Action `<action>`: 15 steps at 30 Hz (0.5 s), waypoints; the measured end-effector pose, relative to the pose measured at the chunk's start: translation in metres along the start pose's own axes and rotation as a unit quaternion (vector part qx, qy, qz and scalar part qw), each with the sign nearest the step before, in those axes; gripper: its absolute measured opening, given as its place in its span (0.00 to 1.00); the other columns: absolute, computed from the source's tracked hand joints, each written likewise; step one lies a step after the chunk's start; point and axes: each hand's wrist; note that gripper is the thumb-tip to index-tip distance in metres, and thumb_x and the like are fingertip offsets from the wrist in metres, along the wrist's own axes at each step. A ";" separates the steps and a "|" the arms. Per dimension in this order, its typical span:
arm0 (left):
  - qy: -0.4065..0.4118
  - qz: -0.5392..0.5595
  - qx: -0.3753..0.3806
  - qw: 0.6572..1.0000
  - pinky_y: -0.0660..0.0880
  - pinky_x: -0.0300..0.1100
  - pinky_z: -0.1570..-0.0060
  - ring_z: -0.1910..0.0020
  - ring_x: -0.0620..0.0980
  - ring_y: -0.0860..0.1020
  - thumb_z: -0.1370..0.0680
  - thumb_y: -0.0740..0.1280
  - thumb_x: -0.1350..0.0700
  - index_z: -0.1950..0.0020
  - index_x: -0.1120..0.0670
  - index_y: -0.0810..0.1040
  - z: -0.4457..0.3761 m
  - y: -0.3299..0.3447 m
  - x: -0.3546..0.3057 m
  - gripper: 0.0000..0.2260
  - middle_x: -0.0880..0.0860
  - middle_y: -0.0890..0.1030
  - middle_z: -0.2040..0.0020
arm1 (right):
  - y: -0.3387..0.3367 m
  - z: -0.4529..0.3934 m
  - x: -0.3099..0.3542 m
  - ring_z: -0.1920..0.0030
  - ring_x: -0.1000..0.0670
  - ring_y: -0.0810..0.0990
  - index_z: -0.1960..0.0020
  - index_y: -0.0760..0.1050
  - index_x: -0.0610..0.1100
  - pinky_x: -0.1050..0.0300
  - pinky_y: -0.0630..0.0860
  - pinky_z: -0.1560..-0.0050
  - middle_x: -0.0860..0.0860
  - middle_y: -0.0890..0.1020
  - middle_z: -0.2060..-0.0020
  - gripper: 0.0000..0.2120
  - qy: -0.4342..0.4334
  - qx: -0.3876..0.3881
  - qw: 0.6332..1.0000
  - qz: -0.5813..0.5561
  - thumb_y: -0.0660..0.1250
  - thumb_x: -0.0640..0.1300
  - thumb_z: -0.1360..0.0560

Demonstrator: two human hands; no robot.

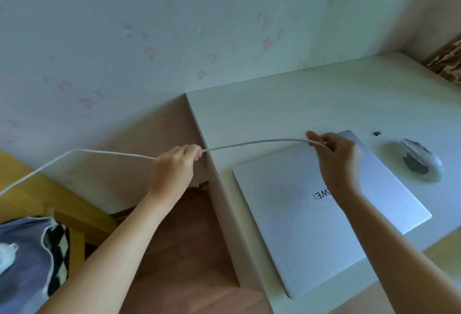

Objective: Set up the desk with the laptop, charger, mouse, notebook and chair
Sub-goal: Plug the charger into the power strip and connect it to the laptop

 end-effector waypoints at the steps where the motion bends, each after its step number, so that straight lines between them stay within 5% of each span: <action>1: -0.010 -0.002 0.017 1.000 0.77 0.45 0.69 0.62 0.53 0.82 0.25 0.64 0.63 0.56 0.56 0.82 0.001 0.004 -0.002 0.08 0.50 0.84 0.62 | 0.004 0.004 0.004 0.73 0.47 0.71 0.67 0.77 0.46 0.57 0.63 0.71 0.51 0.75 0.77 0.16 -0.066 0.011 0.997 0.040 0.66 0.58 0.29; 4: -0.054 0.066 0.071 0.994 0.74 0.46 0.45 0.46 0.51 0.80 0.20 0.62 0.51 0.46 0.54 0.82 -0.006 0.008 -0.028 0.12 0.49 0.84 0.48 | 0.026 0.026 0.023 0.72 0.43 0.75 0.68 0.75 0.45 0.59 0.62 0.72 0.51 0.73 0.73 0.19 -0.248 0.044 0.957 0.145 0.64 0.58 0.27; 6: -0.123 0.224 0.135 0.957 0.70 0.43 0.39 0.42 0.47 0.77 0.20 0.54 0.41 0.41 0.51 0.80 -0.016 0.004 -0.053 0.21 0.47 0.82 0.44 | 0.042 0.036 0.027 0.71 0.43 0.76 0.68 0.76 0.47 0.55 0.64 0.68 0.50 0.74 0.70 0.17 -0.356 0.090 0.914 0.172 0.64 0.56 0.26; 9: -0.263 0.471 0.231 0.810 0.73 0.44 0.39 0.45 0.43 0.80 0.21 0.52 0.35 0.42 0.50 0.80 -0.035 -0.001 -0.080 0.25 0.47 0.83 0.48 | 0.061 0.056 0.024 0.62 0.47 0.74 0.66 0.79 0.50 0.51 0.61 0.59 0.51 0.75 0.61 0.15 -0.451 0.134 0.861 0.193 0.62 0.55 0.26; 11: -0.315 0.518 0.319 0.729 0.74 0.44 0.39 0.43 0.48 0.80 0.21 0.50 0.36 0.42 0.50 0.81 -0.046 0.000 -0.083 0.26 0.51 0.84 0.46 | 0.070 0.071 0.024 0.55 0.49 0.72 0.64 0.79 0.51 0.49 0.61 0.55 0.51 0.76 0.55 0.14 -0.473 0.154 0.846 0.193 0.61 0.54 0.26; 15: -0.361 0.548 0.414 0.631 0.76 0.39 0.47 0.45 0.50 0.81 0.20 0.57 0.39 0.37 0.54 0.78 -0.053 0.000 -0.077 0.23 0.55 0.83 0.44 | 0.084 0.093 0.021 0.52 0.46 0.72 0.59 0.81 0.50 0.47 0.63 0.50 0.47 0.76 0.60 0.11 -0.505 0.165 0.831 0.164 0.61 0.51 0.24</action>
Point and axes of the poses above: each hand's wrist, its own z-axis away from the middle knuckle, its own y-axis out of the palm, x = y × z
